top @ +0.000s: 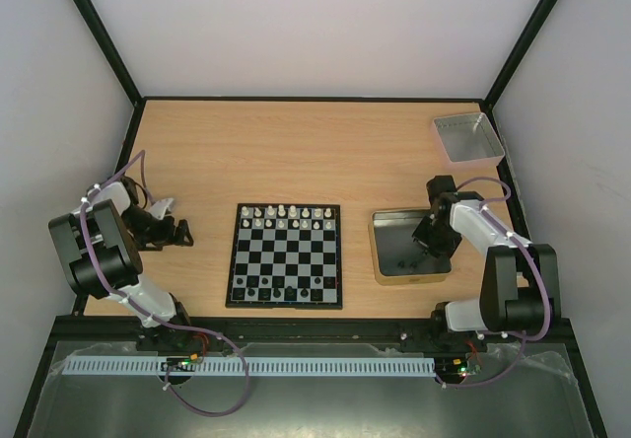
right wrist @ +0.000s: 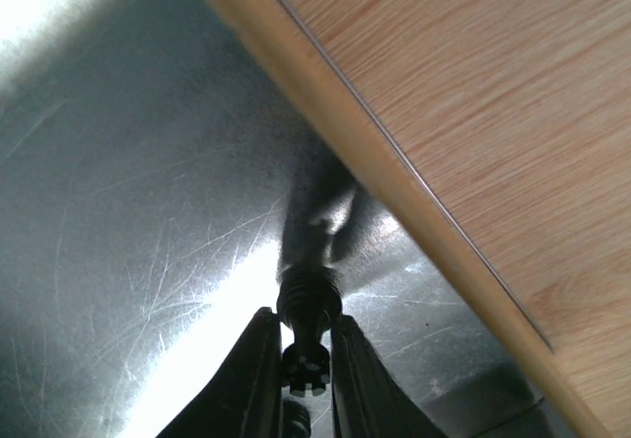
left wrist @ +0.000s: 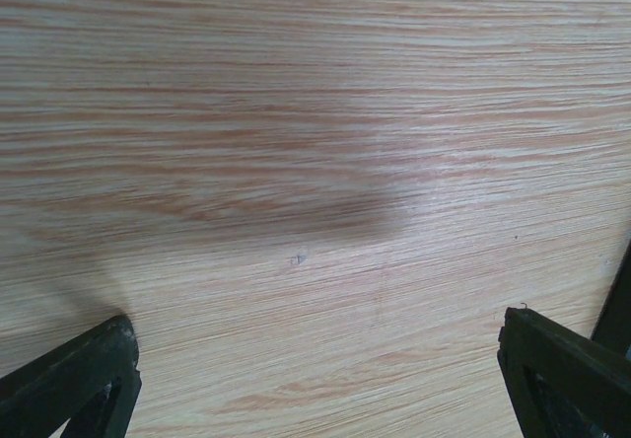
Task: Set up the chess pieces on the board
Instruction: Pick up the chess piece from the storage box.
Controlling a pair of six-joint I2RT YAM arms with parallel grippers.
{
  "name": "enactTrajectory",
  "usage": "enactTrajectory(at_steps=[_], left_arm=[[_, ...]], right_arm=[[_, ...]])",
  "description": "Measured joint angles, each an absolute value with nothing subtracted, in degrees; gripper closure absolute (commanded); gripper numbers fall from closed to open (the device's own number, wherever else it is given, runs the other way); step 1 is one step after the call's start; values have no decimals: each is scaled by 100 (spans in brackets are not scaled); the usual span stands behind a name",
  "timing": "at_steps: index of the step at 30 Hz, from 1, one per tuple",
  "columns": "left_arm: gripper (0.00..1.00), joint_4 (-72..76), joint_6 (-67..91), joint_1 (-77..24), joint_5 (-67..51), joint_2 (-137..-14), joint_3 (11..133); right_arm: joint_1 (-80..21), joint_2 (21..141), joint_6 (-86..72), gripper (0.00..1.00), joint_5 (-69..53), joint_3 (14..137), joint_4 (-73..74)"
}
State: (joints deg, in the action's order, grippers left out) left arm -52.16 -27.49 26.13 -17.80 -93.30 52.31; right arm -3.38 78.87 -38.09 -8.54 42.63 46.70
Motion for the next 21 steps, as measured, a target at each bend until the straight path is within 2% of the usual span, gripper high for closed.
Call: enactTrajectory(at_steps=[8,14,21], left_arm=[[1,-5218,-2788,2661,-1800,-9330,5231],[1,-5221,-2794,2672,-1800,-9330,5231],[1,-5218,-2794,2672,-1800,-9330,5231]], right_arm=[[-338,7881,-3811,98,-779,4257,4639],[-432,7756,-3813,97,-755,4263,4663],[-1756,7220,-3946,96,-530,5019,5301]])
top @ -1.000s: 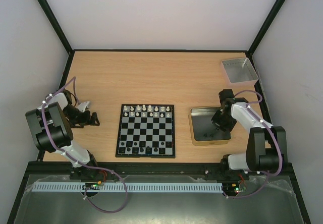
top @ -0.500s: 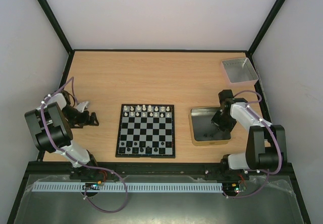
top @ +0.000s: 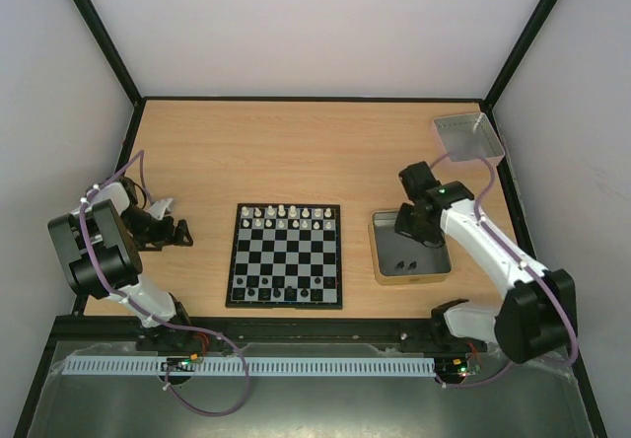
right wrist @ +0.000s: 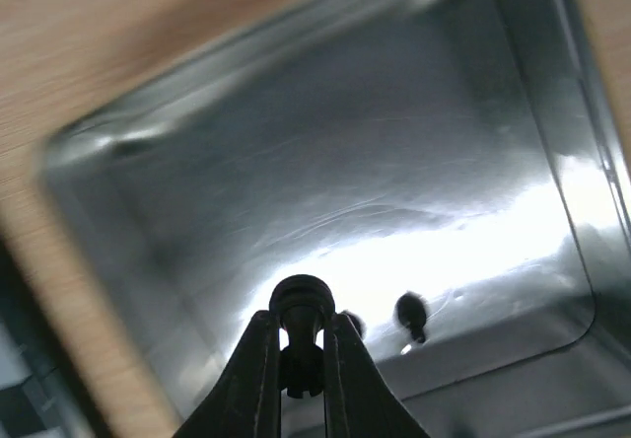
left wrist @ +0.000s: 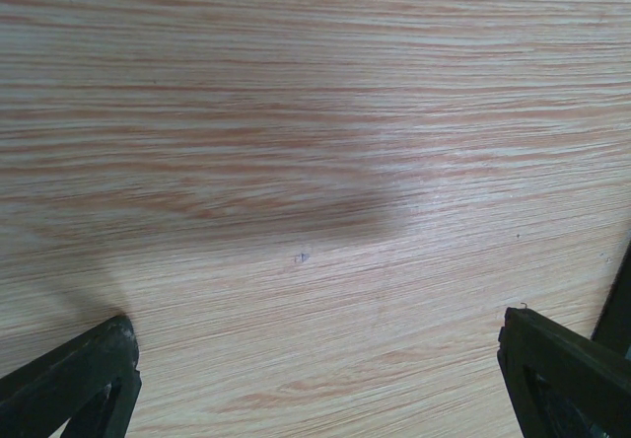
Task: Set up the chess pieces on the board
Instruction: Pick up the chess piece from the storage box.
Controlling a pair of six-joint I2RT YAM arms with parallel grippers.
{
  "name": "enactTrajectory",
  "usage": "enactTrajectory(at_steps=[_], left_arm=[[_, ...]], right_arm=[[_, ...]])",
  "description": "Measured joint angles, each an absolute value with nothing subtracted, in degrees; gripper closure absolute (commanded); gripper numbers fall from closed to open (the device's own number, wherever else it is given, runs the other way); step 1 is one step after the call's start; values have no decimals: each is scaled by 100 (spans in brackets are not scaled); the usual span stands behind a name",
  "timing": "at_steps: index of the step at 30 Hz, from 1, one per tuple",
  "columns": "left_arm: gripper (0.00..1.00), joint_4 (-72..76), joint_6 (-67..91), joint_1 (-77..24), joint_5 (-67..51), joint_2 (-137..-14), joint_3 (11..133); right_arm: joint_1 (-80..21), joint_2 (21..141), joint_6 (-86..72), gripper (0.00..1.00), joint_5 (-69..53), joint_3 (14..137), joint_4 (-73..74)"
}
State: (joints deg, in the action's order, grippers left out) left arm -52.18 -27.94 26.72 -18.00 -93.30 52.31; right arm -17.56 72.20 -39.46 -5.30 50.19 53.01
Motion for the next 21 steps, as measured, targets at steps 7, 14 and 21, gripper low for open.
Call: enactTrajectory(at_steps=[7,14,21], left_arm=[[1,-5218,-2794,2672,-1800,-9330,5231],[1,-5218,-2794,2672,-1798,-9330,5231],[1,-5218,-2792,2672,-1798,-9330,5231]], right_arm=[[-3920,6807,-4401,96,-180,6077,6169],[-6508,7229,-5435,97,-117,6149,6337],[-7701,7655,-6187,97,-244,5695,5612]])
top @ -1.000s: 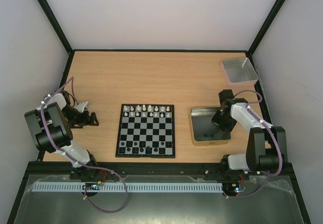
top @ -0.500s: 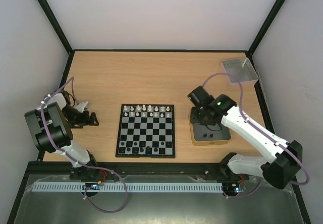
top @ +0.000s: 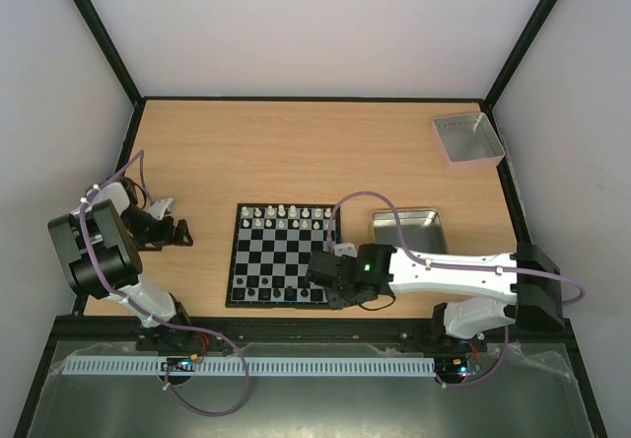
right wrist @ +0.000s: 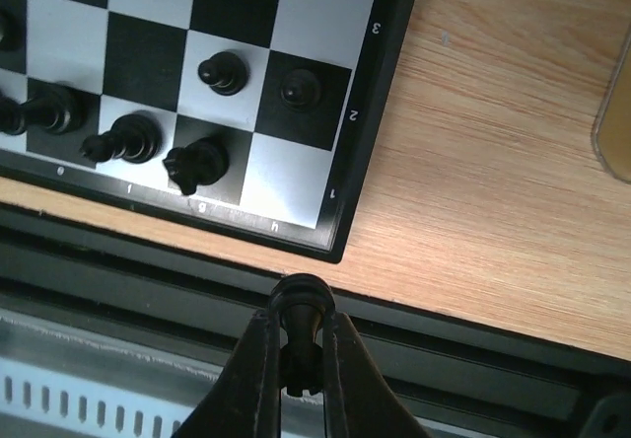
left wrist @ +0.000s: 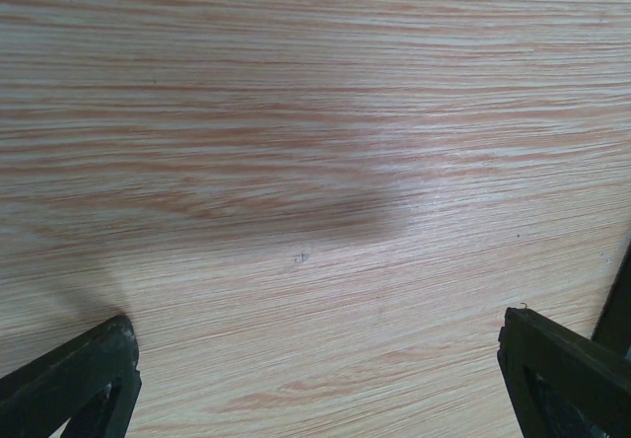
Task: Set up the chess pieces on the board
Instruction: Pick up the chess piece from the storage box, then place the chess piece on the chessboard.
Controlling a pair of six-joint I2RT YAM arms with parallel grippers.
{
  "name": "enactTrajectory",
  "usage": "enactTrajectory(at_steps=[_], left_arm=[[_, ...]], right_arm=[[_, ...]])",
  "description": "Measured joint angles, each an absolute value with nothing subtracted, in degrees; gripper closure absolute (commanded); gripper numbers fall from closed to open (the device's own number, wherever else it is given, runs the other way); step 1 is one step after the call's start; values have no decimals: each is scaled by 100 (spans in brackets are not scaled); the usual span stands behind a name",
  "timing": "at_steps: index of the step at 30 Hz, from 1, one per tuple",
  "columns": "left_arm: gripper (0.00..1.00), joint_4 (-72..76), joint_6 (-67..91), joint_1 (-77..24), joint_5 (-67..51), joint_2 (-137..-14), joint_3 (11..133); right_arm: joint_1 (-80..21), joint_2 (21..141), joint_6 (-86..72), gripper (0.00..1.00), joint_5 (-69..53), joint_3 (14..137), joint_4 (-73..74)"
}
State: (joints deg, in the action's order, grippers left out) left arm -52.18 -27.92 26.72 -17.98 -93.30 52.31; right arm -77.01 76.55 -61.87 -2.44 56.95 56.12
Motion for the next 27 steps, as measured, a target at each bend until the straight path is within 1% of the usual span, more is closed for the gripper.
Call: enactTrajectory(at_steps=[6,17,27], left_arm=[[1,-5218,-2792,2672,-1796,-9327,5231],[1,-5218,-2792,2679,-1793,-9314,5231],[1,-5216,-2794,2724,-1796,-9301,5210]], right_arm=[[-7701,7747,-6429,96,-294,5448,5168],[-7699,8440,-6302,96,-360,5448,4689],[-7415,8412,-6300,96,-561,5100,4427]])
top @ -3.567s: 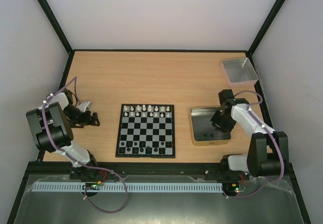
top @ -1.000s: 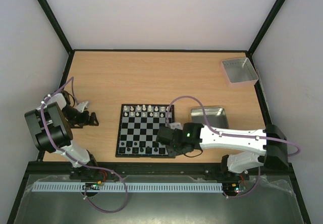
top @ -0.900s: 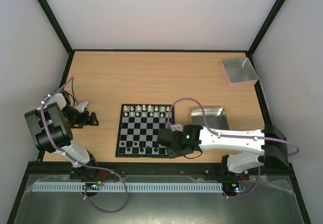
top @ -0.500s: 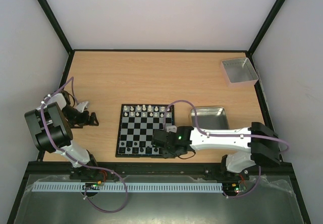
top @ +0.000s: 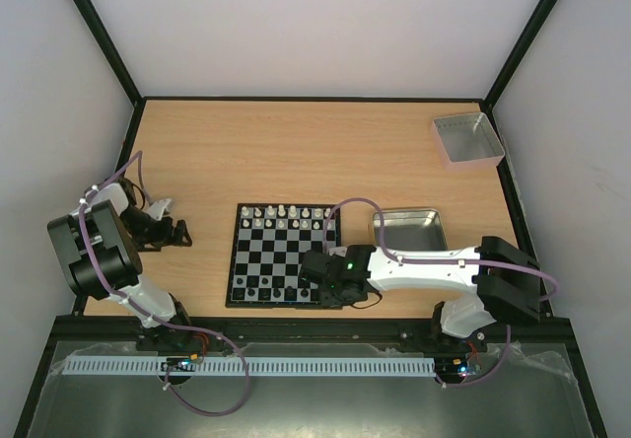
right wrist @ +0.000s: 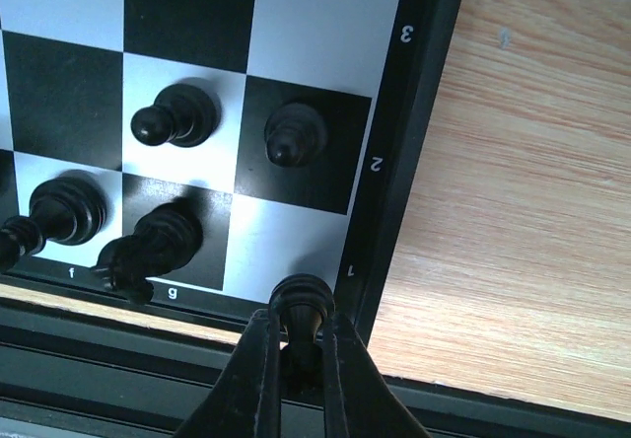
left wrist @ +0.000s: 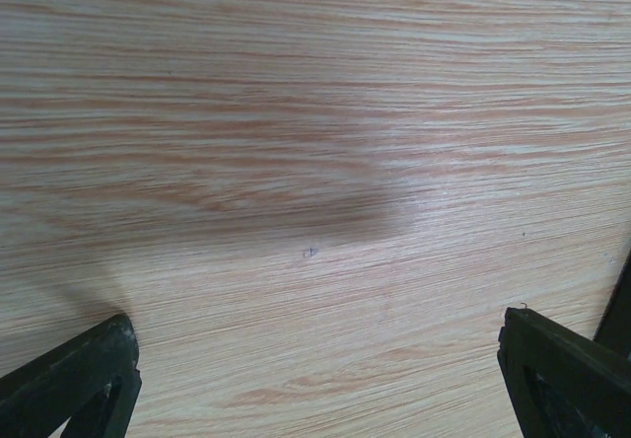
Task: Set up the chess pieces on the board
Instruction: Place the chess piece on the chessboard.
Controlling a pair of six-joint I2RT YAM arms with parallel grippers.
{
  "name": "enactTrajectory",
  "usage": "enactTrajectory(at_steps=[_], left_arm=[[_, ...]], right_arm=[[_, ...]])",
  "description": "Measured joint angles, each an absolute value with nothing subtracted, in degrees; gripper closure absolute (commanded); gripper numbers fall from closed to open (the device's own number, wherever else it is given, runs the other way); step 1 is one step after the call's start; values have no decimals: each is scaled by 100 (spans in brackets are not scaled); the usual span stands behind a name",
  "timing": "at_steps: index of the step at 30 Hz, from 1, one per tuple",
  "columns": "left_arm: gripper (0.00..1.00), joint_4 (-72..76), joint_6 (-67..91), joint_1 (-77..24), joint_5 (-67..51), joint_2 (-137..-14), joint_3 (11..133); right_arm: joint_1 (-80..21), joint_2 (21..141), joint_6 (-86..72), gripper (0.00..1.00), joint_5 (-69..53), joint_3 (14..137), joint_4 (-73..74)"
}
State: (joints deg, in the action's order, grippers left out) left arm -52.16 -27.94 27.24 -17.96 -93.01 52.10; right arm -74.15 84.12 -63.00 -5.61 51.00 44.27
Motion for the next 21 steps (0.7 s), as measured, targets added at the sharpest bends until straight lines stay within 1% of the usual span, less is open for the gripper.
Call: enactTrajectory(at_steps=[14,21], left_arm=[[1,-5216,-2792,2742,-1796,-9301,5207],[1,-5216,-2794,2746,-1798,-9301,5207]], right_arm=[[-7334,8576,-6147,96,-633,5094,4292],[-7258,8595,-6104,93,-635,5105,4281]])
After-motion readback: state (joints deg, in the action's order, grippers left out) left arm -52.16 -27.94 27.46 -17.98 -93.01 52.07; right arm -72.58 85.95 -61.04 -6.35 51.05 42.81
